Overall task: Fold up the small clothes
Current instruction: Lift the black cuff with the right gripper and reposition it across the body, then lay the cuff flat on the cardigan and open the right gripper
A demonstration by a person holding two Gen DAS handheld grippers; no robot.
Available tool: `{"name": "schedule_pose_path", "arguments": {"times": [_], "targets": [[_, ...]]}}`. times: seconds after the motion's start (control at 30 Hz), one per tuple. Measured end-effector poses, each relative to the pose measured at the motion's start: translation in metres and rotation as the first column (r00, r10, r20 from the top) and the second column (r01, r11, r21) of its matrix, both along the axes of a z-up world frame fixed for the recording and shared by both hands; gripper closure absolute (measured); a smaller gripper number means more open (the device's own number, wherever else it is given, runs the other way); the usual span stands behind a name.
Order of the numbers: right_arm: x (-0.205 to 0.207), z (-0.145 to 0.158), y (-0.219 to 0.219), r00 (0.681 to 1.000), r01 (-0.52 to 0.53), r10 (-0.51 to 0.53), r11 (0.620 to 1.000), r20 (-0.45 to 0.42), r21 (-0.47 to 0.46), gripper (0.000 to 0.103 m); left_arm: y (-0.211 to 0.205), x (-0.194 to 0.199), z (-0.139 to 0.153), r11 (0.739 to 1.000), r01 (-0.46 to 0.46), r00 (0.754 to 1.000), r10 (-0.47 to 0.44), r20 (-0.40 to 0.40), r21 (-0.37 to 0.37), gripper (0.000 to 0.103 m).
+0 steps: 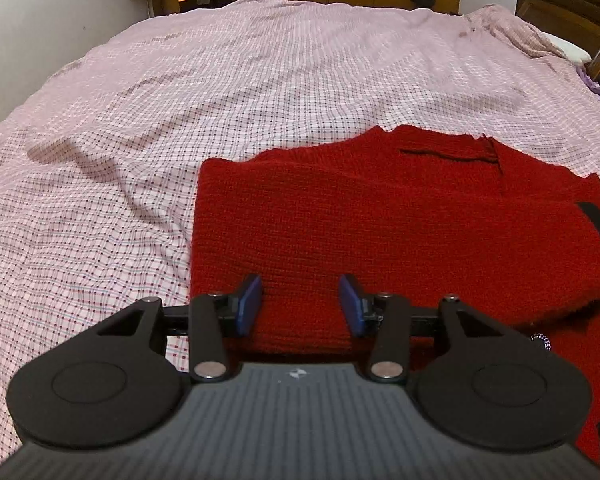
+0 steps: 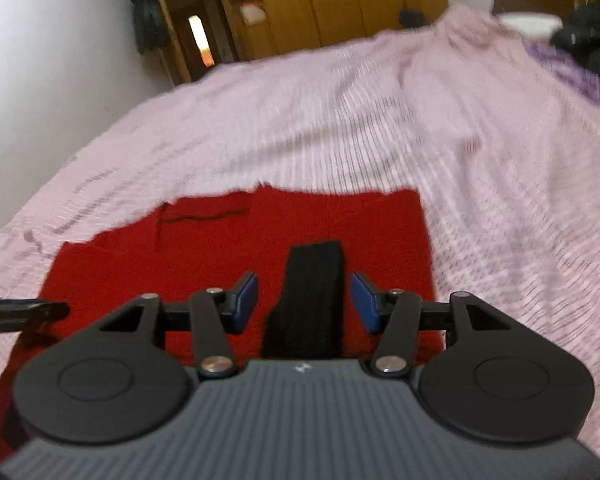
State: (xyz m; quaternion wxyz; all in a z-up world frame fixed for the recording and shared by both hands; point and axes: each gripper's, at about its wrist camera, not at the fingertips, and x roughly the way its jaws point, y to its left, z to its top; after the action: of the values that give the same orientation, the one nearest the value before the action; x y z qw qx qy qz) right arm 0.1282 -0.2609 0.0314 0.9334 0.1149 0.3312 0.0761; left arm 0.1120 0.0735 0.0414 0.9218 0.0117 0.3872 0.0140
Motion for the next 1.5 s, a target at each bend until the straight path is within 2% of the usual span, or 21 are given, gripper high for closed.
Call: {"name": "schedule_pose_path", "arguments": {"times": [0.13, 0.2, 0.23, 0.27, 0.33, 0.37, 0.5, 0.6, 0.67, 0.77, 0.83, 0.87, 0.93, 1.07, 1.2, 1.3, 1.37, 1.4, 1.5], "targets": [[0.007, -0.011, 0.003, 1.000, 0.015, -0.014, 0.998, -0.017, 0.067, 0.048, 0.001, -0.001, 0.000, 1.000, 0.016, 1.000, -0.016, 0.007, 0.002, 0.051], [0.007, -0.009, 0.009, 1.000, -0.003, 0.003, 0.998, -0.008, 0.059, 0.048, 0.001, -0.002, 0.001, 1.000, 0.019, 1.000, -0.019, 0.009, -0.002, 0.051], [0.007, -0.008, 0.011, 1.000, -0.022, 0.022, 0.998, 0.002, 0.051, 0.054, 0.002, -0.002, 0.002, 1.000, 0.019, 1.000, -0.019, 0.012, -0.006, 0.051], [0.007, -0.006, 0.014, 0.999, -0.042, 0.042, 0.998, 0.011, 0.044, 0.068, 0.002, -0.003, 0.003, 1.000, 0.018, 1.000, -0.018, 0.017, -0.009, 0.051], [0.008, 0.000, 0.018, 0.997, -0.067, 0.066, 0.997, 0.026, 0.043, 0.086, 0.002, -0.006, 0.007, 1.000, 0.019, 0.999, -0.019, 0.034, -0.013, 0.051], [0.009, 0.006, 0.021, 0.997, -0.072, 0.070, 0.997, 0.038, 0.041, 0.089, 0.001, -0.007, 0.009, 1.000, 0.022, 0.999, -0.022, 0.042, -0.014, 0.051], [0.002, 0.053, 0.023, 0.979, -0.048, 0.047, 0.999, 0.197, -0.003, 0.089, -0.002, -0.010, 0.025, 0.999, 0.028, 0.994, -0.026, 0.108, -0.022, 0.051], [0.006, 0.071, 0.012, 0.971, 0.038, -0.030, 0.999, 0.237, -0.028, 0.089, -0.004, -0.006, 0.032, 0.999, 0.030, 0.989, -0.028, 0.148, -0.018, 0.051], [0.015, 0.062, 0.006, 0.978, 0.076, -0.063, 0.995, 0.197, -0.063, 0.089, -0.005, 0.003, 0.028, 1.000, 0.029, 0.991, -0.027, 0.133, -0.011, 0.051], [0.030, 0.030, 0.002, 0.994, 0.083, -0.075, 0.992, 0.079, -0.100, 0.089, -0.006, 0.019, 0.007, 1.000, 0.021, 0.997, -0.020, 0.078, -0.005, 0.051], [0.034, 0.006, 0.003, 0.996, 0.092, -0.091, 0.986, 0.016, -0.141, 0.089, -0.009, 0.024, -0.008, 1.000, 0.013, 0.998, -0.014, 0.064, 0.025, 0.050], [0.036, -0.005, 0.002, 0.995, 0.095, -0.097, 0.984, -0.002, -0.152, 0.088, -0.010, 0.023, -0.011, 0.999, 0.016, 0.997, -0.019, 0.078, 0.039, 0.049], [0.034, -0.017, 0.003, 0.996, 0.090, -0.088, 0.982, 0.017, -0.165, 0.087, -0.014, 0.021, -0.014, 0.997, 0.025, 0.995, -0.032, 0.097, 0.072, 0.046], [0.030, -0.018, 0.012, 0.997, 0.070, -0.063, 0.968, 0.036, -0.240, 0.084, -0.012, 0.023, -0.016, 0.997, 0.027, 0.995, -0.034, 0.091, 0.076, 0.043], [0.029, -0.014, 0.007, 0.996, 0.088, -0.083, 0.973, 0.034, -0.215, 0.080, -0.007, 0.024, -0.016, 0.998, 0.023, 0.996, -0.028, 0.089, 0.050, 0.043], [0.021, -0.005, 0.001, 0.994, 0.111, -0.105, 0.980, 0.041, -0.162, 0.070, -0.007, 0.017, -0.009, 0.998, 0.018, 0.996, -0.023, 0.086, 0.060, 0.042], [0.010, 0.002, -0.003, 0.992, 0.118, -0.112, 0.984, 0.053, -0.134, 0.055, -0.008, 0.010, -0.002, 0.997, 0.014, 0.996, -0.020, 0.087, 0.070, 0.042], [0.004, 0.006, -0.005, 0.992, 0.121, -0.114, 0.985, 0.060, -0.126, 0.051, -0.007, 0.005, 0.002, 0.997, 0.014, 0.996, -0.020, 0.088, 0.071, 0.042], [-0.017, 0.017, -0.008, 0.992, 0.103, -0.094, 0.989, 0.088, -0.105, 0.048, -0.003, -0.014, 0.012, 0.998, 0.017, 0.995, -0.022, 0.096, 0.056, 0.042]]}}
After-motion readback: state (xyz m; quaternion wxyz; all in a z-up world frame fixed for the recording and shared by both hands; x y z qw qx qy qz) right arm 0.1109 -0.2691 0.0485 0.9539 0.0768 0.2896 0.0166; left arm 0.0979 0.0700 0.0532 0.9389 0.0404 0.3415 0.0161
